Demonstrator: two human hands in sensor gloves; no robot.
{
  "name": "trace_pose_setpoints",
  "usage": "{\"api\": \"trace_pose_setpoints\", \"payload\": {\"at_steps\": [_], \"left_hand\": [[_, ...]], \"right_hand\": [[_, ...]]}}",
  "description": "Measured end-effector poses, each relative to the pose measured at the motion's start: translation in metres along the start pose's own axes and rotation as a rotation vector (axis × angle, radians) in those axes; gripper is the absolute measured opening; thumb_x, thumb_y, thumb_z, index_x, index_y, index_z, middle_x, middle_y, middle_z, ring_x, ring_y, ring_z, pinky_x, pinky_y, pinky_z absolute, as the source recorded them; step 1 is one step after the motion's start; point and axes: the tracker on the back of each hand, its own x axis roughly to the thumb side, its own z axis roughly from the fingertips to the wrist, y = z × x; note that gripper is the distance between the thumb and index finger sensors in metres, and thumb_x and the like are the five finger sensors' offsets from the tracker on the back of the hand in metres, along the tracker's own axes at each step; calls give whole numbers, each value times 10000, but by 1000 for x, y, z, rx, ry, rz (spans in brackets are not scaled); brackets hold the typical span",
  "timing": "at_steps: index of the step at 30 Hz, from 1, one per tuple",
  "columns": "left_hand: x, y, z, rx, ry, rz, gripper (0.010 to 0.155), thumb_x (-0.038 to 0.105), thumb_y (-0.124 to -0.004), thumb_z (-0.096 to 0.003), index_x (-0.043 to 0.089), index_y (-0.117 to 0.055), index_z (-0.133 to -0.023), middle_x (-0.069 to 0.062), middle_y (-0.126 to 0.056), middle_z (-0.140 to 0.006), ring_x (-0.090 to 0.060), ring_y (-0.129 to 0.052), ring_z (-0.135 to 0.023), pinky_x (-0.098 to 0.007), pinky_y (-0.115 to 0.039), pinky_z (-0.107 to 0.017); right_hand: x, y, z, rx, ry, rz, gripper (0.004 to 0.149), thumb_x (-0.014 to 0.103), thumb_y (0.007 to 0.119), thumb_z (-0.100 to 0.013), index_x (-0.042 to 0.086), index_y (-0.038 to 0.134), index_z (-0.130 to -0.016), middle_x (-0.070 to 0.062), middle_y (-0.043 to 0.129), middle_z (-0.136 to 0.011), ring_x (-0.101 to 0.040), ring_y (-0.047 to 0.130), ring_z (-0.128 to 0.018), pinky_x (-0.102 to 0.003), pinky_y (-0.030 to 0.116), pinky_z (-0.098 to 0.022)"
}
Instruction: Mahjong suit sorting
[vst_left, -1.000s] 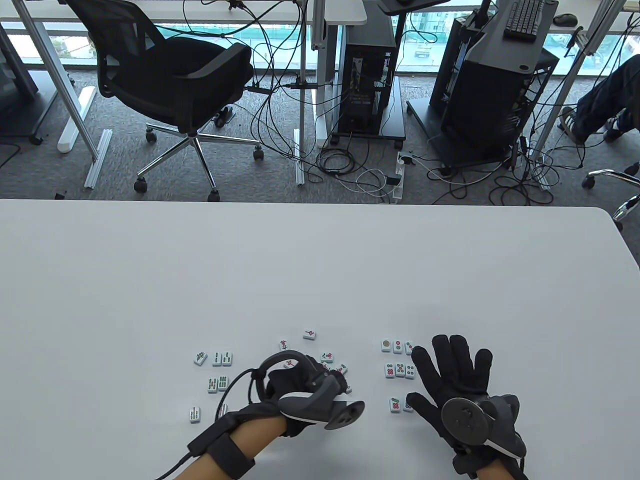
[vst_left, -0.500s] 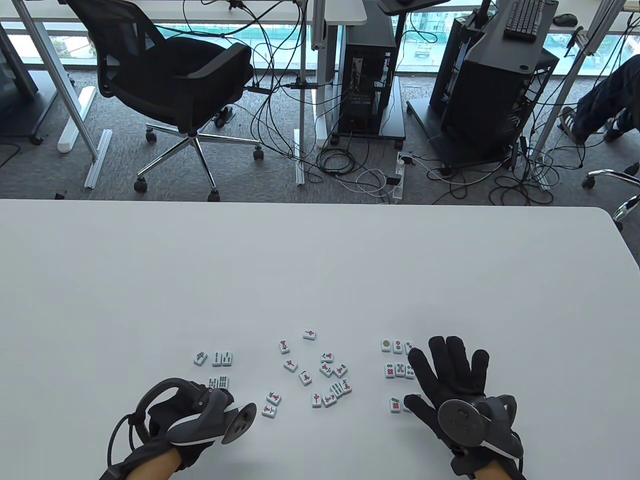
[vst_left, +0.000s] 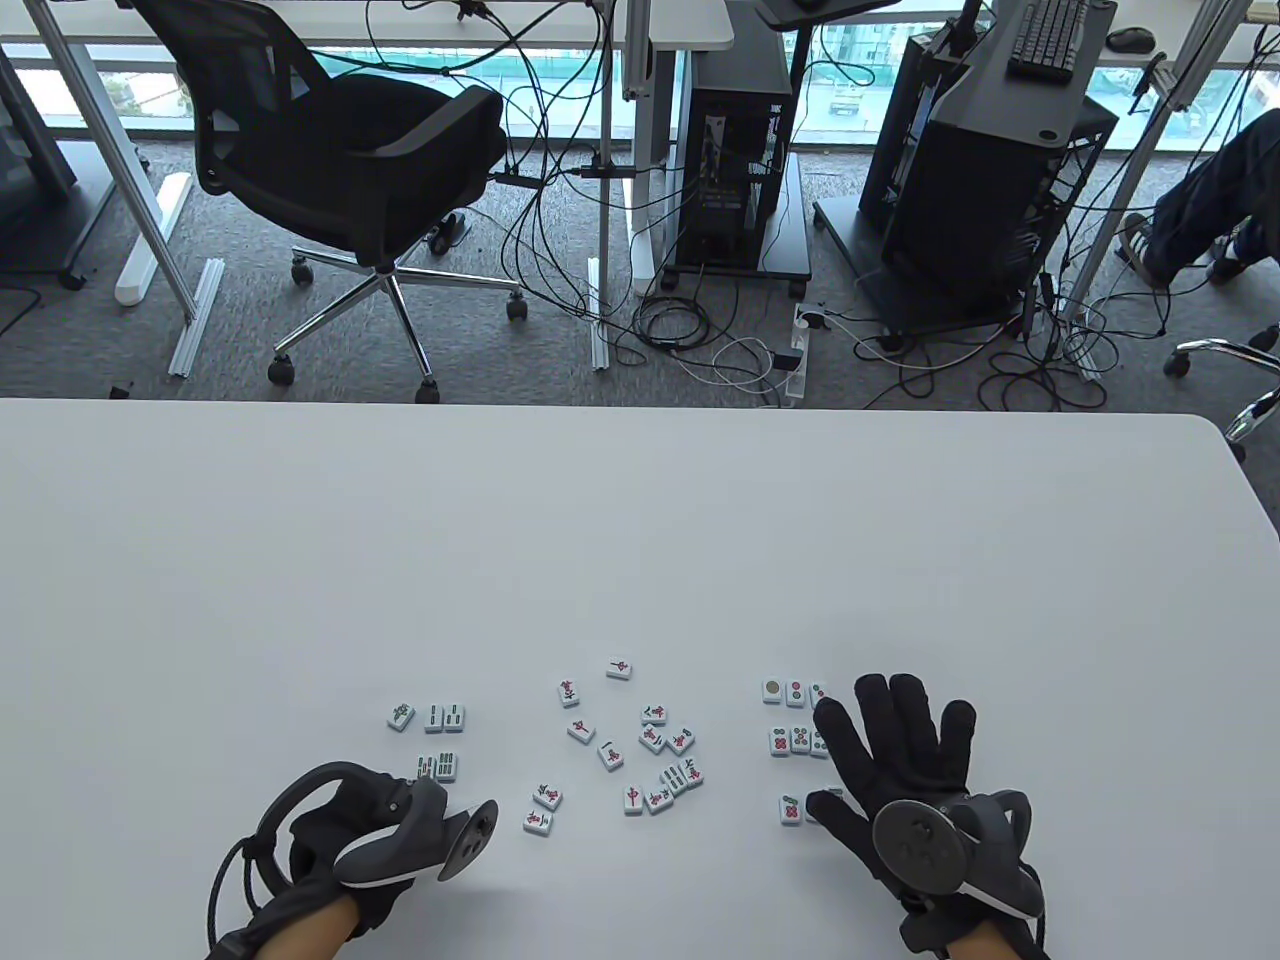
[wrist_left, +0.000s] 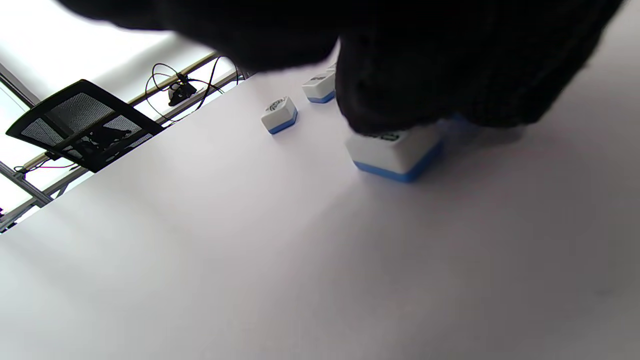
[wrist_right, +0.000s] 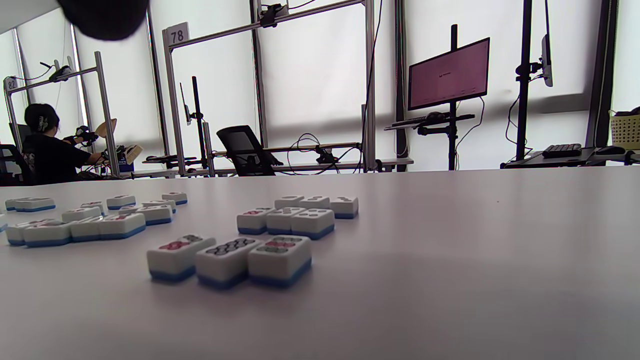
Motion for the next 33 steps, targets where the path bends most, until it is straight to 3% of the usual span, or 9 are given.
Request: {"api": "trace_pose_setpoints", "payload": {"at_steps": [9, 16, 22, 26, 33], "left_hand": [[-2, 0, 2, -9, 16, 26, 631, 549, -888, -286, 211, -857, -818, 173, -1000, -318, -80, -960, -116, -341, -855, -222], [15, 41, -2, 117, -35, 39, 593, 548, -877, -302, 220, -875, -795, 173, -1003, -325, -80, -964, -124, -340, -856, -229], [57, 83, -29, 274, -123, 49, 537, 575, -815, -337, 214, -919, -720, 173, -1001, -283, -82, -954, -83, -340, -852, -204], [84, 101, -58, 283, -161, 58, 577, 630, -750, -346, 204, -933, -690, 165, -1001, -259, -91, -946, -66, -347, -846, -189], [118, 119, -89, 295, -132, 32, 571, 638, -744, -348, 185, -956, -623, 164, -995, -216, -92, -932, -27, -346, -839, -165]], "right_hand": [[0, 0, 0, 0, 1, 1, 768, 626, 566, -522, 369, 137, -1105, -90, 61, -1187, -381, -14, -1045, -698, 61, -701], [0, -1, 0, -4, 1, -5, 766, 625, 567, -521, 372, 138, -1103, -88, 59, -1187, -378, -16, -1046, -697, 58, -701], [0, -1, 0, -9, -3, -3, 767, 625, 566, -521, 370, 137, -1104, -87, 60, -1186, -380, -16, -1045, -697, 59, -701], [0, -1, 0, -17, -5, -12, 768, 625, 568, -521, 371, 138, -1105, -86, 58, -1187, -378, -17, -1046, -697, 56, -701], [-1, -1, 0, -18, -7, -25, 767, 625, 568, -522, 372, 140, -1106, -85, 58, -1189, -377, -19, -1048, -696, 54, -703]]}}
